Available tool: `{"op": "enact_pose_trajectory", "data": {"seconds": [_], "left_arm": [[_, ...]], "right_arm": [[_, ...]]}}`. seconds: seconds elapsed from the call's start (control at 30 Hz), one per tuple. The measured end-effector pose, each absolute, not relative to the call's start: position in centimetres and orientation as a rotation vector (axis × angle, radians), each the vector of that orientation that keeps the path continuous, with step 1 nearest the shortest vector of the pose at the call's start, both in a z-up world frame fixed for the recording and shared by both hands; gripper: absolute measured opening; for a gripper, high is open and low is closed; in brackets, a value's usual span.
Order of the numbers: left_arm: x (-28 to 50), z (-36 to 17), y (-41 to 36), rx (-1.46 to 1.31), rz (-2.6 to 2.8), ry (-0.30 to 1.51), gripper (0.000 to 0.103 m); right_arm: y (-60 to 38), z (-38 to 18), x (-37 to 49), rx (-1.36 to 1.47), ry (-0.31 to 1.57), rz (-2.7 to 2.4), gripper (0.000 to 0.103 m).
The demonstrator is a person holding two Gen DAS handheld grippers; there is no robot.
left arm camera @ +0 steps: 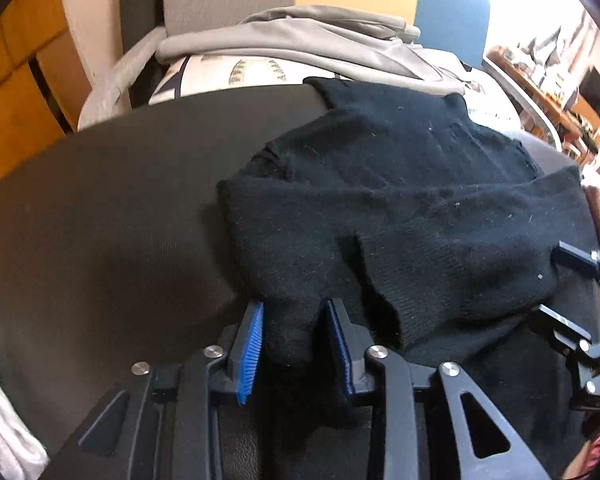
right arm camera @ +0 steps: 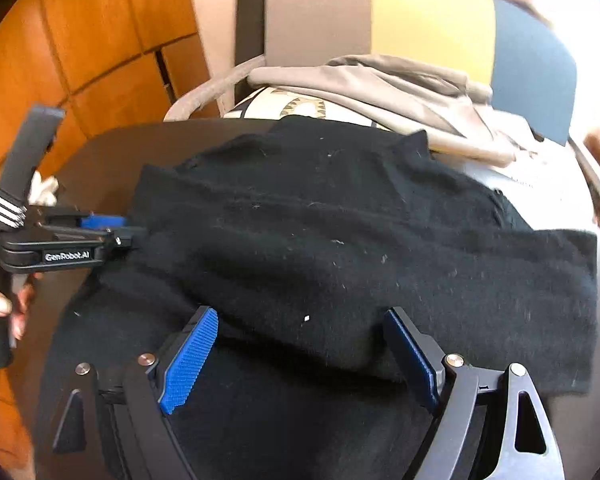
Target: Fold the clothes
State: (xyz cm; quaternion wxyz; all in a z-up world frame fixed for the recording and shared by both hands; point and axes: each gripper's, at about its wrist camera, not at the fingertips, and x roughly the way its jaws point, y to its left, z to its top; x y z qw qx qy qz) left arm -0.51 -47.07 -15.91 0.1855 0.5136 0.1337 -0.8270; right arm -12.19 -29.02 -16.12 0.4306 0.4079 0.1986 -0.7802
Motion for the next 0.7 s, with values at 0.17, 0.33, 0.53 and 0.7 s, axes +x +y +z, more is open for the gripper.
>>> {"op": "enact_pose_trajectory", "data": {"seconds": [0.17,0.33,0.53,0.7], "left_arm": [[0.0,-15.7,-46.6,1.410,-2.362,0.313,0.009],[1.0,-15.7,-47.9,1.374,-2.392,0.436,0.008],[2.7,-15.7,-49.6,1.339,-2.411,0.608,0.008],[5.1,-15.0,-51.4,1.200,-2.385,0.831,0.015]], "right_arm": [[-30.9,-17.1,-12.1,0.967,0.629,-1.930,0.075],[-31.2,-17.0,-12.5,0.965,0.636,-1.929,0.016],[-28.9,-14.8,-15.1,0.986,0.497,-2.033,0.008],[-23.5,-13.1,-19.8,1.108,0.009,-2.085,0.008]]}}
